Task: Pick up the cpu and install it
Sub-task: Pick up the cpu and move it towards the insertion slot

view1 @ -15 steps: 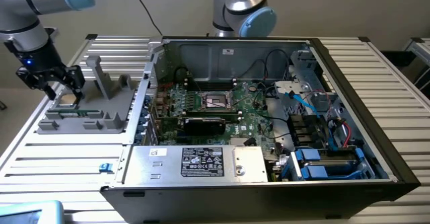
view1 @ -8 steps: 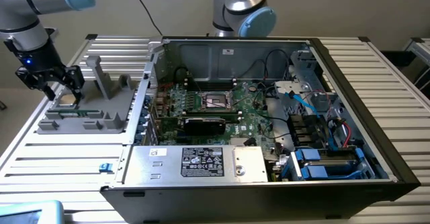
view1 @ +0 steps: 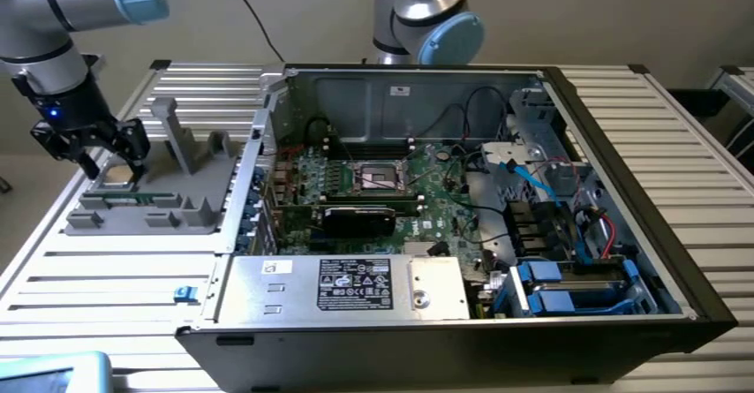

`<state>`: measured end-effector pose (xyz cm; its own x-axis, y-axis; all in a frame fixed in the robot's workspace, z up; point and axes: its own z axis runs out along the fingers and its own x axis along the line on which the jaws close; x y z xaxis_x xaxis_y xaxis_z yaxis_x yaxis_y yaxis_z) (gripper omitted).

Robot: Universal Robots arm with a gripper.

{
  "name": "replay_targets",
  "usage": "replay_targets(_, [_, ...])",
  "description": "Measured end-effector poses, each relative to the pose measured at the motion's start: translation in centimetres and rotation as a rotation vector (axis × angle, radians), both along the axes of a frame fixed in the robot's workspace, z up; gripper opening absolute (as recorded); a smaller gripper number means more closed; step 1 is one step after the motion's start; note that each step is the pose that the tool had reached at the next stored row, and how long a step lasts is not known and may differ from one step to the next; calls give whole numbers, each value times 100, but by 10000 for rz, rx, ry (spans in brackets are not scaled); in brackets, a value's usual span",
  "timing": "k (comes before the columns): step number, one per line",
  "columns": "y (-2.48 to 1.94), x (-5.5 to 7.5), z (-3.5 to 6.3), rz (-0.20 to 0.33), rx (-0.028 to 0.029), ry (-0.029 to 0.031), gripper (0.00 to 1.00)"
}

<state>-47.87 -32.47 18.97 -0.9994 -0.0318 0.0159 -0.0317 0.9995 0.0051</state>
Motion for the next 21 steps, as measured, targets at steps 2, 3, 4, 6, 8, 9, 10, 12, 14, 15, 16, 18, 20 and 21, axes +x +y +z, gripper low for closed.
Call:
replay_targets(2, [1,0,-17,-8,0,6,75])
replay_targets(3, [3,0,-22,-13,1,8,75])
replay_targets(4, [3,0,-25,-16,3,13,75])
replay_targets(6, [5,-1,-27,-23,15,28,75])
replay_targets(8, [5,-1,-31,-32,31,52,75])
replay_targets(9, [5,-1,-31,-34,37,65,75])
replay_targets(10, [5,-1,-31,-37,40,69,75])
replay_targets(12, [5,5,-35,-43,53,82,75])
replay_targets(14, [5,11,-35,-48,53,98,75])
replay_targets(15, [5,13,-37,-51,54,104,75])
replay_targets(16, [5,14,-38,-55,54,122,75])
replay_targets(18, [5,15,-43,-61,57,185,75])
replay_targets(20, [4,17,-47,-68,58,221,75])
replay_targets(21, [4,17,-47,-70,57,226,75])
